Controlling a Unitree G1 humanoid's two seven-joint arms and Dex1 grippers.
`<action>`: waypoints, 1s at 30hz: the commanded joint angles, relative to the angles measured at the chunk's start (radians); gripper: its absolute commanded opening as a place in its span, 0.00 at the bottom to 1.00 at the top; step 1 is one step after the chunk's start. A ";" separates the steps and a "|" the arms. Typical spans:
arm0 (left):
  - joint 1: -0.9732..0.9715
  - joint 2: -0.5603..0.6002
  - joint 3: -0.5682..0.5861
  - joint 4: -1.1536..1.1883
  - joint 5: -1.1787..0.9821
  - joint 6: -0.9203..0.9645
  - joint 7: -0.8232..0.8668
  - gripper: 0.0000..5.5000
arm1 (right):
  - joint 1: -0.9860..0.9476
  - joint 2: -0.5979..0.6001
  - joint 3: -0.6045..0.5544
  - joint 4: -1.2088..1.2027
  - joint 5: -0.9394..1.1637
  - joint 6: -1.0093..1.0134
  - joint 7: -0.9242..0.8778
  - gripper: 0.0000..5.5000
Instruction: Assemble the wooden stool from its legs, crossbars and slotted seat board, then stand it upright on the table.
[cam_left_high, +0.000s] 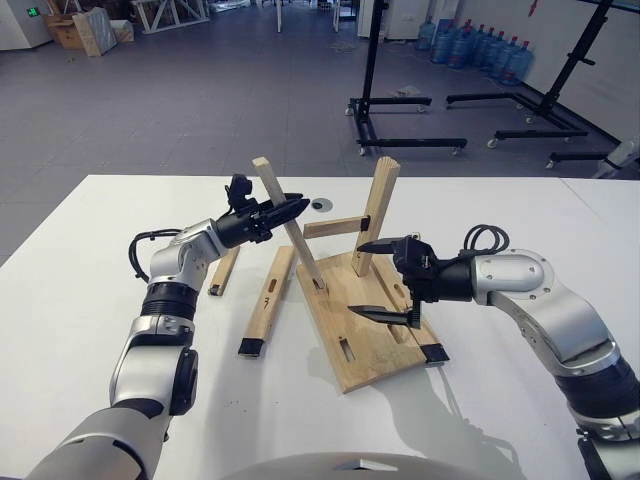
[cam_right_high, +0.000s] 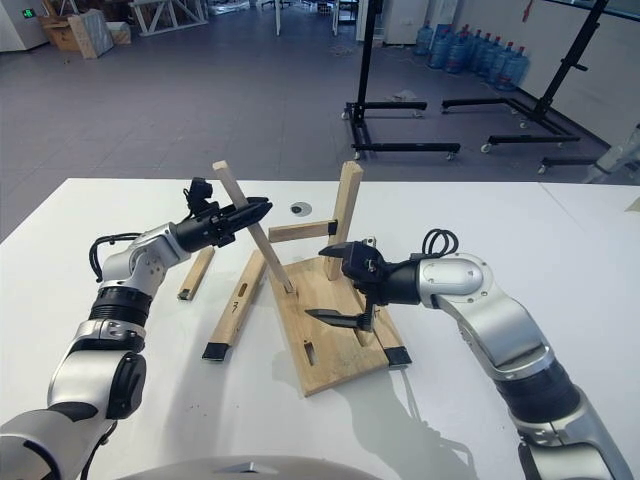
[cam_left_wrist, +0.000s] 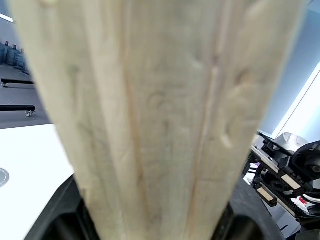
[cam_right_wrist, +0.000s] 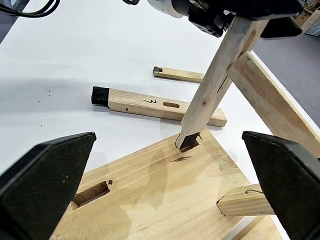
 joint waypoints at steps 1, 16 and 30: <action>-0.019 0.011 -0.002 0.052 0.040 -0.039 -0.010 0.37 | -0.013 0.006 0.010 -0.004 0.006 0.009 0.004 0.98; -0.030 -0.007 -0.012 0.010 0.049 -0.046 -0.015 0.37 | -0.010 0.014 0.014 -0.012 0.012 0.016 -0.003 0.98; 0.022 -0.013 -0.070 -0.024 0.126 -0.121 -0.010 0.37 | 0.000 0.021 0.024 -0.019 0.011 0.017 -0.008 0.98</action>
